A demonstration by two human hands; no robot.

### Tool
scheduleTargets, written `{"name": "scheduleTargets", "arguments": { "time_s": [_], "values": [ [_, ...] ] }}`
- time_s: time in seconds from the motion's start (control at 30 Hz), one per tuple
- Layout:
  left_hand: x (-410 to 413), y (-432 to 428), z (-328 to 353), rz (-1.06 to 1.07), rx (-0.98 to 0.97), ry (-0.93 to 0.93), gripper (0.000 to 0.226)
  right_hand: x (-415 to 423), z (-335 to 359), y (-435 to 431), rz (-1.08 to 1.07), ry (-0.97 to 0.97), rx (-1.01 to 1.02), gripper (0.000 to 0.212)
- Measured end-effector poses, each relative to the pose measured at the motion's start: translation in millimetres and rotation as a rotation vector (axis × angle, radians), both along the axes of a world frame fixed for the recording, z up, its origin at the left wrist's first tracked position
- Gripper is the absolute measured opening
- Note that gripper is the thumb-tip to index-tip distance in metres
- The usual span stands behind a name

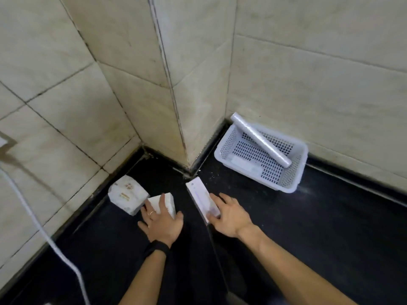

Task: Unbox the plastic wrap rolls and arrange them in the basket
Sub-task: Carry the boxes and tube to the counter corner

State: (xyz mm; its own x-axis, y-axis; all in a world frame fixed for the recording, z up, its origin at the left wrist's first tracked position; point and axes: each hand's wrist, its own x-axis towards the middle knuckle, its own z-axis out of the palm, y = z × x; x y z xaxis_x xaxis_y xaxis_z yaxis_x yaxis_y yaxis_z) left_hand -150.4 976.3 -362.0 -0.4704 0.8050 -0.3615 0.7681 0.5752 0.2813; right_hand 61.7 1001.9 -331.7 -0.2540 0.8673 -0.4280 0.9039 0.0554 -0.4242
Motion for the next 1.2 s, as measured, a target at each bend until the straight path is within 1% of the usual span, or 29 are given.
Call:
{"name": "scheduleTargets", "arguments": {
  "time_s": [0.1,0.17,0.23,0.33,0.43,0.5,0.63,0.77,0.87,1.07,1.2],
  "values": [
    [34,-5,29,-0.145,0.061,-0.054,0.077,49,25,-34,-0.087,0.042,0.088,0.064],
    [72,-11,48,-0.296,0.082,-0.069,0.070,92,39,-69,-0.173,0.069,0.149,0.058],
    [121,-22,66,-0.480,0.112,-0.056,0.062,138,50,-108,-0.274,0.089,0.212,0.054],
    [206,-52,85,-0.726,0.210,0.014,0.053,210,65,-172,-0.442,0.068,0.303,0.051],
    [293,-97,101,-0.888,0.325,0.016,0.049,283,77,-241,-0.609,0.031,0.384,0.049],
    [346,-129,108,-0.981,0.393,-0.016,0.047,327,81,-291,-0.716,0.005,0.417,0.048],
    [435,-191,110,-1.142,0.455,-0.073,0.048,400,84,-386,-0.918,-0.002,0.465,0.044],
    [500,-237,109,-1.247,0.423,-0.085,0.050,449,84,-459,-1.074,-0.005,0.435,0.043],
    [540,-258,106,-1.329,0.387,-0.081,0.050,479,81,-492,-1.143,-0.029,0.428,0.044],
    [608,-272,79,-1.457,0.312,-0.072,0.051,528,65,-518,-1.265,-0.057,0.395,0.044],
    [648,-277,49,-1.520,0.205,-0.076,0.053,553,50,-525,-1.304,-0.094,0.340,0.045]
  ]
}}
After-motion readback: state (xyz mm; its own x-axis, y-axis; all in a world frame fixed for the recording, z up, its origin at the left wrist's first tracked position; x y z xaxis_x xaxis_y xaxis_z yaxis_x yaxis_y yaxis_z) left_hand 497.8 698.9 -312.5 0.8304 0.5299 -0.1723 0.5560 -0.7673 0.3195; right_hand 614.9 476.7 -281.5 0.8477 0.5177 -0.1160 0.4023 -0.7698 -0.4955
